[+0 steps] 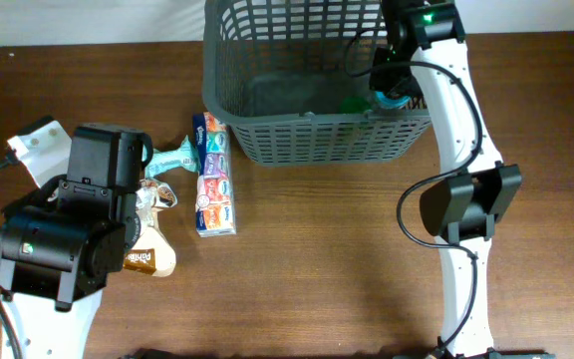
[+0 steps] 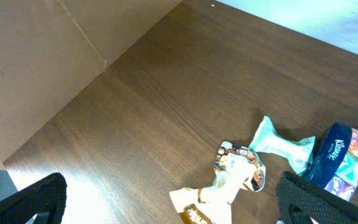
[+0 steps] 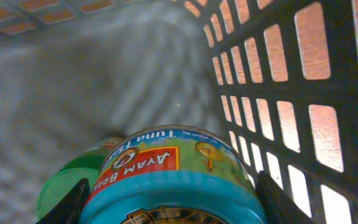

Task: Pack container
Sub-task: 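Lower the tin into the basket and open the right gripper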

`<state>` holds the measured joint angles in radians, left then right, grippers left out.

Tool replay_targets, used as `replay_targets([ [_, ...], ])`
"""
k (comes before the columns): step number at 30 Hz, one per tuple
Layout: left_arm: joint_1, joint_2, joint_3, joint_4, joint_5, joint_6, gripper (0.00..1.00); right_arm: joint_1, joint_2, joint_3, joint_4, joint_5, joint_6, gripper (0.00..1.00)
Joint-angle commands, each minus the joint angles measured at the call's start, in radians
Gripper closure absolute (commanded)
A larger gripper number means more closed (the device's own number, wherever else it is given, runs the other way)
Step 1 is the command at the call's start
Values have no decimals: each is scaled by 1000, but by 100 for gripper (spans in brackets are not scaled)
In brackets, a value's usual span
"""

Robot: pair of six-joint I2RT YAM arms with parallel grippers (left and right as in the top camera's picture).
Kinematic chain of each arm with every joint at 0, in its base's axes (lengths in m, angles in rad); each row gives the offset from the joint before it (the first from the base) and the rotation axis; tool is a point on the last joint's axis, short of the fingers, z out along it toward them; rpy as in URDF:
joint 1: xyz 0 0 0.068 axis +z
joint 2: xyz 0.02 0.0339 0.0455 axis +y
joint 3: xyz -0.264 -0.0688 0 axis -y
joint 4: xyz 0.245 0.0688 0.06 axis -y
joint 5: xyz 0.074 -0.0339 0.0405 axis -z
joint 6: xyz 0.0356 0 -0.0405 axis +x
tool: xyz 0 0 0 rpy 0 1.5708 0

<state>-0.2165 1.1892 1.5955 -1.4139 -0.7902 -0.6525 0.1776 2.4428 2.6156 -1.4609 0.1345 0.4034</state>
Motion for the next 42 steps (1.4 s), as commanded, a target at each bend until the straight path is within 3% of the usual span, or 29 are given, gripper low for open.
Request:
replay_targets([
  [1,5,1,10,-1,-18,-13,0,-1,5,-29,5,11,-6,96],
  [15,5,1,10,-1,-18,-13,0,0,5,-47,14,-23,-3,83],
  [20,5,1,10,-1,-18,-13,0,0,5,-47,14,-27,-3,72],
  [26,5,1,10,-1,-18,-13,0,0,5,-47,14,-29,-3,45],
  [34,5,1,10,-1,-18,-13,0,0,5,-47,14,-29,-3,23],
  [42,5,1,10,-1,-18,-13,0,0,5,-47,15,-29,-3,18],
])
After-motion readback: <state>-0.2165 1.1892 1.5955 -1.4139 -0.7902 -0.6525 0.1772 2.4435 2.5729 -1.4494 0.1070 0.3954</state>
